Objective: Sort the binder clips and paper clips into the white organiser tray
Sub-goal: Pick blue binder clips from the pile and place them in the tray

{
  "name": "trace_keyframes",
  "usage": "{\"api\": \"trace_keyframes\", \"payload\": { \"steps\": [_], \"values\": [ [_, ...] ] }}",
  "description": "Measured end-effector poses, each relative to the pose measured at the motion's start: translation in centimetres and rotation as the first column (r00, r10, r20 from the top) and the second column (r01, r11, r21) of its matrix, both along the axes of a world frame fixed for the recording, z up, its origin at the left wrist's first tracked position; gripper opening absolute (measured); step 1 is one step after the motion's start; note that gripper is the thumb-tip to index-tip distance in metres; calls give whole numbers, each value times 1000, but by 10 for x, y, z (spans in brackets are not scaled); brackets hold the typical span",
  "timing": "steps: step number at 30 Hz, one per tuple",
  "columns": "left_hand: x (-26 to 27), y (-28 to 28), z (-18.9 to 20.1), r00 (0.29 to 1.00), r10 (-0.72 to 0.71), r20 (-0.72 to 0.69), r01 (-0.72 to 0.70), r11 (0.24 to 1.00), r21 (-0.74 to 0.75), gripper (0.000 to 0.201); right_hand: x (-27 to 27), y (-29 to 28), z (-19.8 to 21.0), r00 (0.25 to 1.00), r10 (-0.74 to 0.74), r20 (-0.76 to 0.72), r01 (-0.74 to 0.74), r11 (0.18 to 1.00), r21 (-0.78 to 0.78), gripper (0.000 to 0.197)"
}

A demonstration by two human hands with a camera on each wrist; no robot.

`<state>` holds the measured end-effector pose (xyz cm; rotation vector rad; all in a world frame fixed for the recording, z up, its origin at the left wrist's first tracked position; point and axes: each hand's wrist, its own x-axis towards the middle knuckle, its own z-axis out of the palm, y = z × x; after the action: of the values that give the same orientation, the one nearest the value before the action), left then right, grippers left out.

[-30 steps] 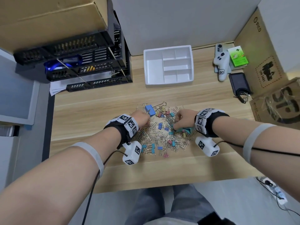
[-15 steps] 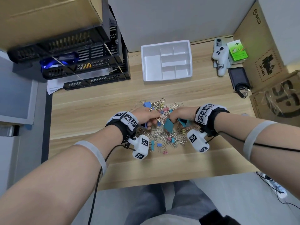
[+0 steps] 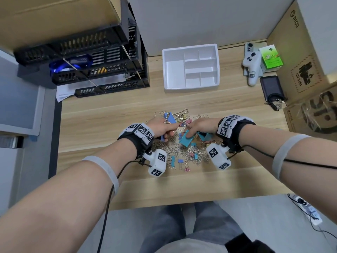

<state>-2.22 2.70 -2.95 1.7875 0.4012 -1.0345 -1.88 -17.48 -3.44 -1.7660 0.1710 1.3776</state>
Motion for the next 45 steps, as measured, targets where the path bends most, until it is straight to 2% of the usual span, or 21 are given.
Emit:
{"api": "trace_keyframes", "payload": {
  "steps": [2, 5, 8, 12, 15, 16, 18, 21, 23, 25, 29, 33, 38, 42, 45],
  "values": [
    [-1, 0, 0, 1000, 22, -6, -22, 999, -31, 29, 0, 1, -1, 999, -8, -32, 8, 1000, -14, 43],
    [-2, 1, 0, 1000, 30, 1, -30, 999, -32, 30, 0, 3, -4, 1000, -13, -29, 12, 999, -35, 48],
    [-2, 5, 5, 1000, 9, 10, -8, 1000, -10, 23, 1, 8, -1, 1000, 17, 12, -16, 998, -61, 23],
    [0, 22, 10, 999, -29, 24, 28, 999, 41, 28, 7, 13, -9, 967, 2, 253, 37, 988, -151, 23],
    [4, 45, 13, 999, -29, 26, 26, 996, 84, 33, 20, 24, -6, 898, 29, 439, 53, 983, -174, 13],
    [4, 52, 14, 999, -32, 18, 30, 995, 92, 34, 24, 29, -2, 863, 67, 501, 36, 981, -193, 12],
    [6, 66, 19, 997, -74, 26, 70, 989, 127, 35, 34, 41, -2, 799, 183, 572, -35, 965, -260, 23],
    [5, 82, 21, 991, -119, 64, 107, 980, 165, 33, 48, 60, -10, 679, 411, 609, -163, 892, -421, 44],
    [4, 90, 16, 996, -76, 47, 69, 988, 134, 42, 51, 71, -16, 613, 526, 590, -229, 833, -504, 53],
    [0, 97, 11, 998, -63, -1, 62, 986, 157, 51, 50, 82, -23, 580, 604, 546, -282, 778, -562, 54],
    [-7, 103, 7, 992, -130, 1, 124, 953, 275, 48, 47, 94, -31, 537, 673, 510, -284, 713, -642, 42],
    [-5, 106, 3, 990, -141, 2, 132, 936, 327, 50, 50, 92, -26, 572, 648, 503, -293, 734, -613, 45],
    [8, 97, 1, 989, -149, -4, 139, 912, 386, 44, 57, 76, -6, 631, 611, 478, -358, 776, -518, 60],
    [23, 75, 7, 987, -161, 8, 146, 917, 372, 38, 63, 53, 20, 820, 352, 451, -256, 931, -261, 52],
    [31, 61, 12, 977, -209, 28, 186, 917, 352, 37, 67, 38, 28, 929, 115, 350, -87, 992, -95, 42]
  ]
}}
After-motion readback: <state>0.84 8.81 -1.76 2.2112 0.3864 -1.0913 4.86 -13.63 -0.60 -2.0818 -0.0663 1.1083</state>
